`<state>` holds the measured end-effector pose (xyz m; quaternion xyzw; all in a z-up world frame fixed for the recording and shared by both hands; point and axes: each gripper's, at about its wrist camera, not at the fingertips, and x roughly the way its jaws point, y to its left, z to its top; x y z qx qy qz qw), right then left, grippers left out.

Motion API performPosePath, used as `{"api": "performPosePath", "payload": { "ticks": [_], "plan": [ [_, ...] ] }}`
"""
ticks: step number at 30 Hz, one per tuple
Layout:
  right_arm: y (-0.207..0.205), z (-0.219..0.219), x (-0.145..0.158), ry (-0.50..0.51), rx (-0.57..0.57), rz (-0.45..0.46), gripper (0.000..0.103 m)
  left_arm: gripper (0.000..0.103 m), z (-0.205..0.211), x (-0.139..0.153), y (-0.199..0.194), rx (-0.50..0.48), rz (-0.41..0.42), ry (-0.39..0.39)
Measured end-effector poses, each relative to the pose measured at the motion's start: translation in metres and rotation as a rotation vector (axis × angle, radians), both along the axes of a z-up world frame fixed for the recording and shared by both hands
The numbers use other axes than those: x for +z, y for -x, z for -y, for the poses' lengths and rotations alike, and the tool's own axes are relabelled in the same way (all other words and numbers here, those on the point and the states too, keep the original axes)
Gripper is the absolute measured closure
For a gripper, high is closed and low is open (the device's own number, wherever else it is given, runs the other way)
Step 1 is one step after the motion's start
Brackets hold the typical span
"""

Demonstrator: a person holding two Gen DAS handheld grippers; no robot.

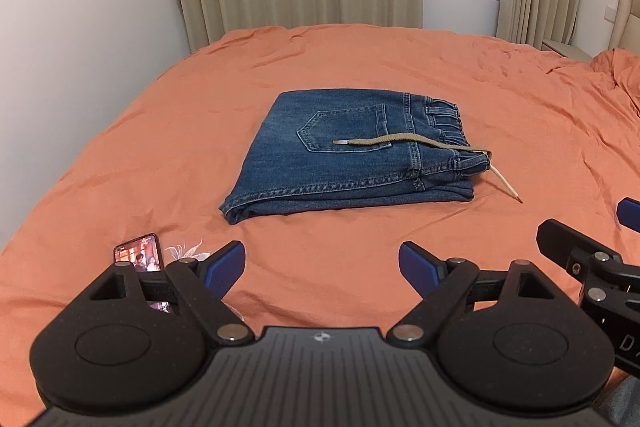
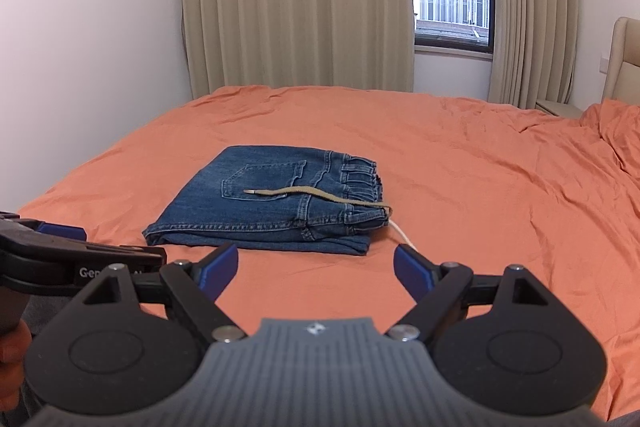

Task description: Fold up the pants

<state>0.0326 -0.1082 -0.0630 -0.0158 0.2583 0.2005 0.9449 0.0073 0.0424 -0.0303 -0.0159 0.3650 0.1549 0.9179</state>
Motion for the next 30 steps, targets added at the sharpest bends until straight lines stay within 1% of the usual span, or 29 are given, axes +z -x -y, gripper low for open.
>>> {"api": "performPosePath", "payload": {
  "ticks": [16, 30],
  "plan": [
    [0.004, 0.006, 0.005, -0.011, 0.004, 0.017, 0.022, 0.002, 0.003, 0.005, 0.003, -0.001, 0.005, -0.012],
    [0.005, 0.009, 0.010, -0.021, -0.009, 0.037, 0.022, 0.002, -0.001, 0.014, 0.003, -0.004, 0.029, -0.027]
  ]
}}
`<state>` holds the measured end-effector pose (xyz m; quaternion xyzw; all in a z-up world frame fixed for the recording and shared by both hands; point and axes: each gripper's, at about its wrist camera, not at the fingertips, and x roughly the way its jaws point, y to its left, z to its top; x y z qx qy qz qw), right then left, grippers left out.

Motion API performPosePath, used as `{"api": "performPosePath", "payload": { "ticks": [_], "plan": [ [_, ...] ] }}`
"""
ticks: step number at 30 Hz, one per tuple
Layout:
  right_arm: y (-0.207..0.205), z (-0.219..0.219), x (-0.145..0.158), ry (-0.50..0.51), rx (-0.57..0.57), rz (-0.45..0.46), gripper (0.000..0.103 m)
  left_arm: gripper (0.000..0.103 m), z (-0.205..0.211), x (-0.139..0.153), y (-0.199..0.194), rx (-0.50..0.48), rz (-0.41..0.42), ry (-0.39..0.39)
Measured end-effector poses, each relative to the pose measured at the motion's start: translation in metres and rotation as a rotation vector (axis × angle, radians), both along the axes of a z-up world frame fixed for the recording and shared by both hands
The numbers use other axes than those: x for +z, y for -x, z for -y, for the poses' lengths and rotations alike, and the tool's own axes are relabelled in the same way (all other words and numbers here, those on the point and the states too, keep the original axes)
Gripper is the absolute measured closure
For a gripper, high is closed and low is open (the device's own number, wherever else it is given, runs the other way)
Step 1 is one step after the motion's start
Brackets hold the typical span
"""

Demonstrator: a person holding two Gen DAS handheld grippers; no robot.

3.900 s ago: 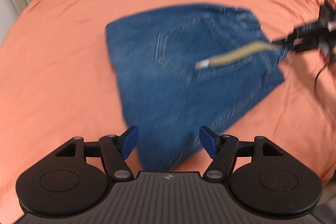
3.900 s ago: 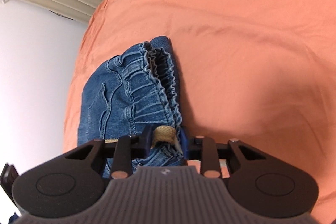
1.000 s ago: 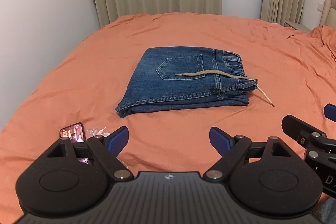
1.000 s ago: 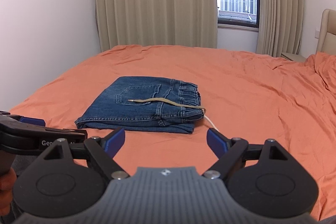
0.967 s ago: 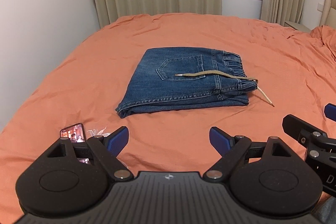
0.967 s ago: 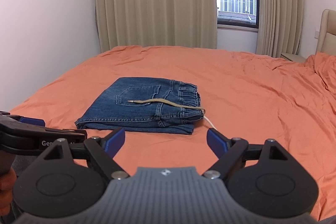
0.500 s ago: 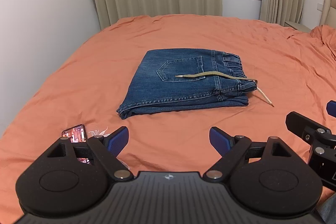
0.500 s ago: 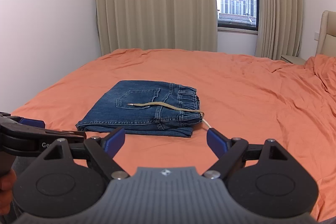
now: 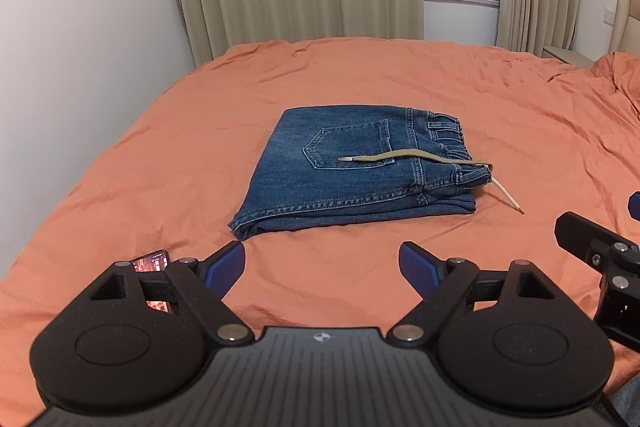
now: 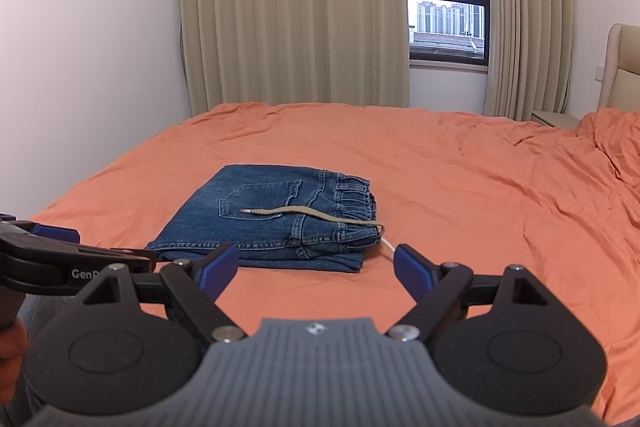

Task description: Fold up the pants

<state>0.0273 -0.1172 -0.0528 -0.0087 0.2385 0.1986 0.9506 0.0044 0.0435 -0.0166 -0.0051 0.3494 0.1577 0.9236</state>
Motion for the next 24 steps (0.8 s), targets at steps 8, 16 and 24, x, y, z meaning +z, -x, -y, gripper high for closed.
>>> {"api": "performPosePath", "payload": {
  "ticks": [8, 16, 24],
  "plan": [
    [0.0023, 0.0017, -0.0006, -0.006, -0.004, 0.002, 0.022, 0.002, 0.0012, 0.0055, 0.0001, -0.005, 0.014, -0.010],
    [0.0020, 0.0031, -0.0004, -0.010, -0.013, 0.002, 0.022, 0.002, 0.0030, 0.0059, 0.0015, -0.007, 0.015, -0.013],
    [0.0023, 0.0035, -0.0012, -0.012, -0.014, 0.000, 0.022, 0.002, 0.0038, 0.0069, 0.0010, -0.007, 0.014, -0.014]
  ]
}}
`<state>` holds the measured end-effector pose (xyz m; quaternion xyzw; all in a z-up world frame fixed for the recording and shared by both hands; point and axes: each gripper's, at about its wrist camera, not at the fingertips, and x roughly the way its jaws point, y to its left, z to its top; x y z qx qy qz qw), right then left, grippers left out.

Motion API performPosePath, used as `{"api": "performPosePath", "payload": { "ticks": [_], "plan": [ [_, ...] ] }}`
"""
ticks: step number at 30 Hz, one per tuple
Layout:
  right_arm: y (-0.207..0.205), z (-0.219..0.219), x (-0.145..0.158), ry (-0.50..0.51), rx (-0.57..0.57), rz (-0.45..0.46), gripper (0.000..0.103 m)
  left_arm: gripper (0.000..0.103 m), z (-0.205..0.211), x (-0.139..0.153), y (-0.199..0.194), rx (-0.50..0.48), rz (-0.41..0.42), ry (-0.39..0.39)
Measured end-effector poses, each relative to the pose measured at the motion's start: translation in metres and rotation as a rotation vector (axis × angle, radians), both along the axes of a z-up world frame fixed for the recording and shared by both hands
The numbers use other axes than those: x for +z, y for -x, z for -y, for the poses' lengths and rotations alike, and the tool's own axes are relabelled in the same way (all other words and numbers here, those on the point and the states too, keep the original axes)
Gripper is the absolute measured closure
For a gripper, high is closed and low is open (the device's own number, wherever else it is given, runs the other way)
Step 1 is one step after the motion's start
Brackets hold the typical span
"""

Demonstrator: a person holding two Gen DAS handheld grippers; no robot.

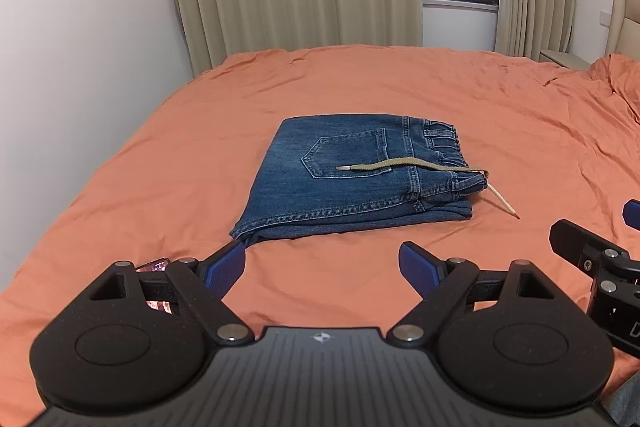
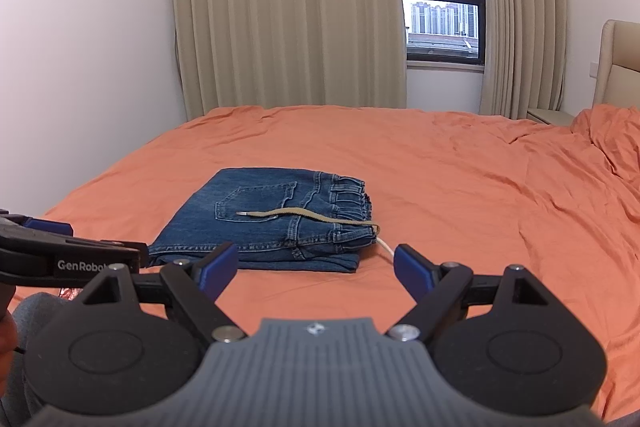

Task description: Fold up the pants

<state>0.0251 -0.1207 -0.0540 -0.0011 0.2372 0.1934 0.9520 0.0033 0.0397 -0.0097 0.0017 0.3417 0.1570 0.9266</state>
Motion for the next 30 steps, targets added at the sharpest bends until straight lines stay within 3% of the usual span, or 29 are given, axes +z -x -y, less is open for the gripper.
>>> {"api": "performPosePath", "payload": {
  "ticks": [30],
  "plan": [
    [-0.0016, -0.0082, -0.0040, 0.012, -0.030, -0.019, 0.022, 0.002, -0.0004, -0.0007, 0.0027, 0.005, 0.001, 0.001]
  ]
}}
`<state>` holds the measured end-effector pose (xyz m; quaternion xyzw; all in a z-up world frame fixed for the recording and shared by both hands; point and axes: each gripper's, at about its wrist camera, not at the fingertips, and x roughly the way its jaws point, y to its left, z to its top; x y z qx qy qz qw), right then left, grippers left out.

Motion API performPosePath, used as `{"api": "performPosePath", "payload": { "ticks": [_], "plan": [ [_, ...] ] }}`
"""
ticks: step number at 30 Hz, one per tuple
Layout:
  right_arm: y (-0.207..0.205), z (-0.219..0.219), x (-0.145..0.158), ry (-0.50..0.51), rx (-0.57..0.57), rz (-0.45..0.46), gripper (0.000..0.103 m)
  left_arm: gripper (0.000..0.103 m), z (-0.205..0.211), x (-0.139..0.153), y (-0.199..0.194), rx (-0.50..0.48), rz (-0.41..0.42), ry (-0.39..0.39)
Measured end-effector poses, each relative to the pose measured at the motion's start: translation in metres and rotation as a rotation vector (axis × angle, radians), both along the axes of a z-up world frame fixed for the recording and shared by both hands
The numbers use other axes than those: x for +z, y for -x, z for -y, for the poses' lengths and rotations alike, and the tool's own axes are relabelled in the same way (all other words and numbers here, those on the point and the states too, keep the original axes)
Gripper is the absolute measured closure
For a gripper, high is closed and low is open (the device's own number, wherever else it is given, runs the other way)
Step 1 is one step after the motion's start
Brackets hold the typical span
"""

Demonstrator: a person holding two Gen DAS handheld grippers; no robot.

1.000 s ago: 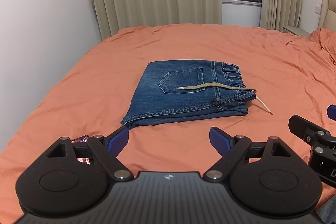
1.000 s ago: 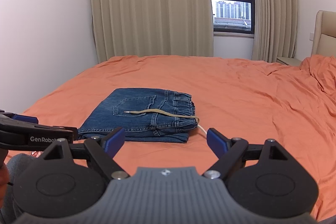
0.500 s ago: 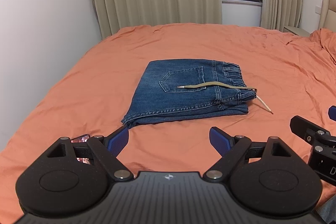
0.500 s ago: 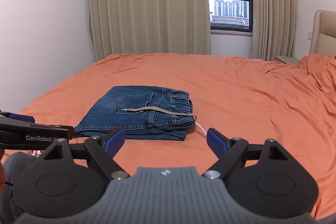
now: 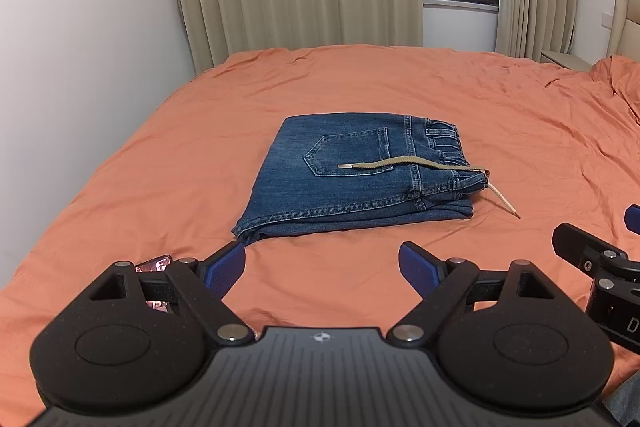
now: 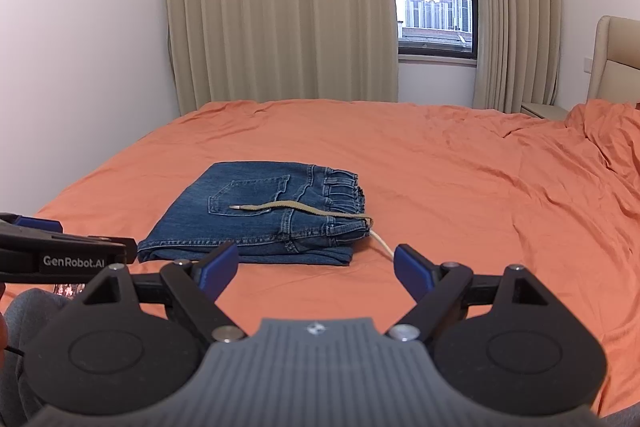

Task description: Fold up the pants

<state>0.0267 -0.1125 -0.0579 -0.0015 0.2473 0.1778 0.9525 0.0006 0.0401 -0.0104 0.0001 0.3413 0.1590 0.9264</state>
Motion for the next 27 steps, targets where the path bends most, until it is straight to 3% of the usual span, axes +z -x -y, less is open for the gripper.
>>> {"api": "performPosePath", "payload": {
  "ticks": [27],
  "plan": [
    [0.0016, -0.0007, -0.0015, 0.007, 0.013, -0.008, 0.022, 0.002, 0.0065, 0.0046, 0.0040, -0.006, 0.021, -0.015]
  ]
}}
